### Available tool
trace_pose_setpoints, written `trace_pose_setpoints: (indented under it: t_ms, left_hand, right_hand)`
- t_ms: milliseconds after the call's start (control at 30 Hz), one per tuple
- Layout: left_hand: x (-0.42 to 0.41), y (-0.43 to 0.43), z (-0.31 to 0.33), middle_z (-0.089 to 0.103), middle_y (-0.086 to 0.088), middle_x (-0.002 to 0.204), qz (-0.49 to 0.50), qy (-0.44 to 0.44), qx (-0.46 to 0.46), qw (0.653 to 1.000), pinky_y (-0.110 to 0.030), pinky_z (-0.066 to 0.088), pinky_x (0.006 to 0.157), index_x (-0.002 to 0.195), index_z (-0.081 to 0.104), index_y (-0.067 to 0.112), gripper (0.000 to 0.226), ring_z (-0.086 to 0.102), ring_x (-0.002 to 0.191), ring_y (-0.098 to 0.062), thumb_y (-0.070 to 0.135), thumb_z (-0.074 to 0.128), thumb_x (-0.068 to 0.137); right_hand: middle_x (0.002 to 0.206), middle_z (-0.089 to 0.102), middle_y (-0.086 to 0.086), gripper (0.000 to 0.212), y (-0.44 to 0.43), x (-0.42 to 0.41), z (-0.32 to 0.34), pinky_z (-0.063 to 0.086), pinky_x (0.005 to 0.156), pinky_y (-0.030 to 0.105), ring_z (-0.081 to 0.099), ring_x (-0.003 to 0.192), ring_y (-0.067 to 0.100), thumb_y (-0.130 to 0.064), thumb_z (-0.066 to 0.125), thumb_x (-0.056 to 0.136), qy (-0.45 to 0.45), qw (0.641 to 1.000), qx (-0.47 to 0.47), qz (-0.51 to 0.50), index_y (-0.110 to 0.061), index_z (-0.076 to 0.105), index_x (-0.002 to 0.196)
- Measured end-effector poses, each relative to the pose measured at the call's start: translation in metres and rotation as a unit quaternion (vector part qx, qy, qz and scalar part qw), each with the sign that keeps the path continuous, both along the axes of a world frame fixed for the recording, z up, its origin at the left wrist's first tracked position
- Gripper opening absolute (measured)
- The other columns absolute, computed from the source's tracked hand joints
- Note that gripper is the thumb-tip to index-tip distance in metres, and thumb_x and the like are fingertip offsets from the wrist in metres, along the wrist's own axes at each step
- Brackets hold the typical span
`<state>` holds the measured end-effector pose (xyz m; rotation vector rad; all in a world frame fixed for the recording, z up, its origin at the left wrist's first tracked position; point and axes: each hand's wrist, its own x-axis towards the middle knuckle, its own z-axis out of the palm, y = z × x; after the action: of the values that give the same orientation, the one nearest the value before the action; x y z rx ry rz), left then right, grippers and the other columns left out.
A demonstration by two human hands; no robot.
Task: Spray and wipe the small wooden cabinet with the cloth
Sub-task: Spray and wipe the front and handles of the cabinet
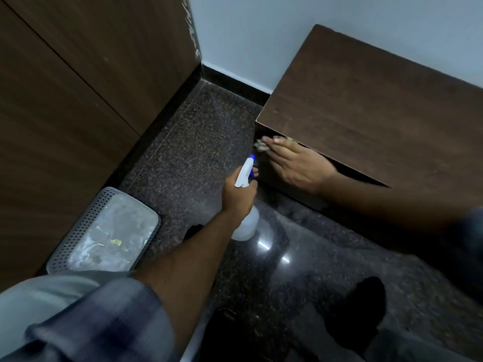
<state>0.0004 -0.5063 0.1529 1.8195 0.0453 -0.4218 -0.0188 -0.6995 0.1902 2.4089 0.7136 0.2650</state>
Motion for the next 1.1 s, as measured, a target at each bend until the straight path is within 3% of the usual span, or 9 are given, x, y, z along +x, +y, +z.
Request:
trace_pose_setpoints:
  t_ms: [67, 167, 367, 567, 667, 800, 867, 1000, 1100]
  left_hand:
    - [-0.002, 0.001, -0.003, 0.075, -0.004, 0.099, 0.011, 0.007, -0.002, 1.0, -0.021, 0.051, 0.08, 0.114, 0.073, 0.021, 0.038, 0.067, 0.086, -0.013, -0.003, 0.063, 0.086]
    - [0.0, 0.008, -0.003, 0.071, 0.012, 0.089, 0.007, 0.021, -0.015, 1.0, -0.017, 0.051, 0.075, 0.11, 0.071, 0.025, 0.039, 0.065, 0.078, -0.002, -0.006, 0.063, 0.088]
    - [0.007, 0.026, -0.026, 0.067, 0.011, 0.079, 0.011, 0.025, 0.013, 1.0, -0.011, 0.044, 0.058, 0.102, 0.072, 0.024, 0.032, 0.058, 0.063, -0.003, -0.004, 0.064, 0.089]
    - [0.001, 0.027, -0.034, 0.068, -0.014, 0.08, 0.013, 0.027, 0.031, 0.999, -0.019, 0.046, 0.056, 0.098, 0.073, 0.009, 0.019, 0.056, 0.062, -0.011, -0.004, 0.064, 0.087]
    - [0.002, 0.032, -0.04, 0.056, 0.0, 0.066, 0.015, 0.054, 0.022, 0.998, -0.022, 0.042, 0.054, 0.08, 0.065, 0.025, 0.028, 0.049, 0.055, -0.009, -0.002, 0.065, 0.089]
    - [0.0, 0.033, -0.057, 0.055, 0.004, 0.068, -0.004, 0.05, 0.042, 0.998, -0.028, 0.042, 0.059, 0.092, 0.068, 0.015, 0.019, 0.049, 0.059, -0.011, -0.002, 0.063, 0.087]
    - [-0.001, 0.028, -0.06, 0.054, 0.006, 0.066, -0.004, 0.051, 0.048, 0.998, -0.024, 0.041, 0.056, 0.089, 0.067, 0.015, 0.021, 0.049, 0.055, -0.006, -0.005, 0.062, 0.086]
    - [0.003, 0.016, -0.057, 0.048, 0.006, 0.06, 0.002, 0.081, 0.033, 0.996, -0.018, 0.037, 0.048, 0.078, 0.062, 0.019, 0.025, 0.044, 0.044, -0.003, -0.004, 0.062, 0.088]
    - [0.008, 0.009, -0.059, 0.053, 0.004, 0.062, 0.007, 0.115, 0.034, 0.993, -0.021, 0.04, 0.05, 0.09, 0.067, 0.017, 0.012, 0.046, 0.043, -0.002, 0.005, 0.068, 0.091]
  right_hand:
    - [0.15, 0.044, 0.031, 0.047, 0.018, 0.02, -0.02, 0.014, 0.127, 0.049, 0.031, 0.148, 0.042, -0.009, 0.031, 0.104, 0.021, 1.0, -0.004, -0.017, 0.014, 0.045, 0.143]
    - [0.15, 0.047, 0.026, 0.05, 0.014, 0.001, -0.034, 0.013, 0.126, 0.049, 0.033, 0.148, 0.041, -0.012, 0.037, 0.101, 0.122, 0.989, -0.068, -0.051, 0.008, 0.048, 0.145]
    - [0.155, 0.037, 0.03, 0.049, -0.01, -0.008, -0.003, 0.019, 0.125, 0.049, 0.026, 0.15, 0.043, -0.005, 0.021, 0.105, -0.031, 0.999, -0.03, -0.015, 0.017, 0.034, 0.146]
    - [0.145, 0.054, 0.025, 0.058, 0.025, 0.029, -0.068, 0.026, 0.123, 0.05, 0.038, 0.144, 0.043, -0.013, 0.02, 0.097, 0.196, 0.979, -0.043, -0.034, 0.007, 0.06, 0.134]
    - [0.14, 0.059, 0.024, 0.058, -0.003, 0.004, -0.073, 0.027, 0.122, 0.047, 0.042, 0.142, 0.043, -0.017, 0.026, 0.093, 0.072, 0.993, -0.073, 0.053, 0.005, 0.062, 0.133]
    - [0.15, 0.046, 0.028, 0.047, -0.009, -0.002, -0.051, 0.023, 0.124, 0.048, 0.027, 0.15, 0.042, -0.01, 0.026, 0.105, 0.017, 1.0, 0.017, 0.017, 0.011, 0.044, 0.144]
    - [0.151, 0.045, 0.027, 0.044, 0.001, 0.013, -0.053, 0.02, 0.125, 0.049, 0.023, 0.152, 0.042, -0.009, 0.028, 0.106, 0.007, 1.0, 0.009, 0.004, 0.011, 0.047, 0.14]
    - [0.145, 0.051, 0.029, 0.048, 0.008, 0.011, -0.08, 0.023, 0.124, 0.05, 0.038, 0.145, 0.043, -0.01, 0.03, 0.099, 0.097, 0.991, -0.097, -0.006, 0.011, 0.058, 0.132]
    - [0.143, 0.056, 0.024, 0.053, -0.016, -0.017, -0.088, 0.034, 0.119, 0.05, 0.048, 0.138, 0.039, -0.013, 0.029, 0.097, 0.121, 0.992, -0.031, -0.004, 0.008, 0.056, 0.137]
